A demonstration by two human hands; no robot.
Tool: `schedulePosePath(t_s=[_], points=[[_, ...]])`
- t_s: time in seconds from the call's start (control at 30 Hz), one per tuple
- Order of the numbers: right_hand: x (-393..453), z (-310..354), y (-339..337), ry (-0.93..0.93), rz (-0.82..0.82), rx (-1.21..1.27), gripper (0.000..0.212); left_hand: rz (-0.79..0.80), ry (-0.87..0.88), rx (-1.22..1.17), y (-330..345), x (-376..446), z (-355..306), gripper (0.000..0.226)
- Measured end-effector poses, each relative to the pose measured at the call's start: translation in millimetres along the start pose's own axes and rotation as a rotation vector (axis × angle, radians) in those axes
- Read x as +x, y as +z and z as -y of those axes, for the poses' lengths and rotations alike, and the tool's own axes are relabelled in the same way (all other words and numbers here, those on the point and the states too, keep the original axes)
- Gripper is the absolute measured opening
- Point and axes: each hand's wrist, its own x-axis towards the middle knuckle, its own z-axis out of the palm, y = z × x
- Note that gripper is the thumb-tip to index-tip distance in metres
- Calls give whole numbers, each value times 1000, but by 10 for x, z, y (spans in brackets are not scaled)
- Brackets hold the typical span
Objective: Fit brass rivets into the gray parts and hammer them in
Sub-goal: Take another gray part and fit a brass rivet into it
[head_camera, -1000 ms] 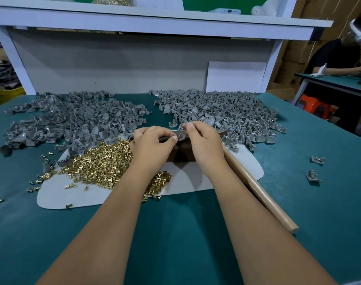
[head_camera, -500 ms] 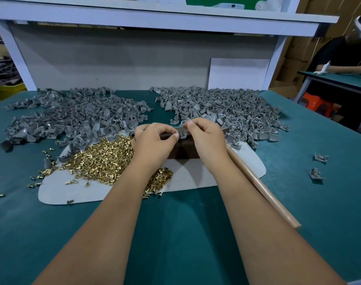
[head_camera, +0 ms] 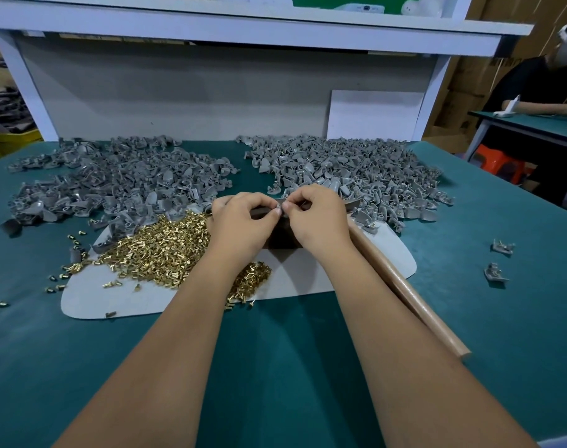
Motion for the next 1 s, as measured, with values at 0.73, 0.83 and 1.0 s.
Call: schedulePosePath(t_s=[0.73,0.83,1.0], points=[[-384,-129,-661,329,144,-803,25,-70,-71,127,23,-39,-25,25],[-398,-137,-618,380,118,-843,34,-73,-75,110,7,-45,-7,25],[-424,-137,-629,342,7,-833,30,-101,-78,102,-12,-69,-15,25]])
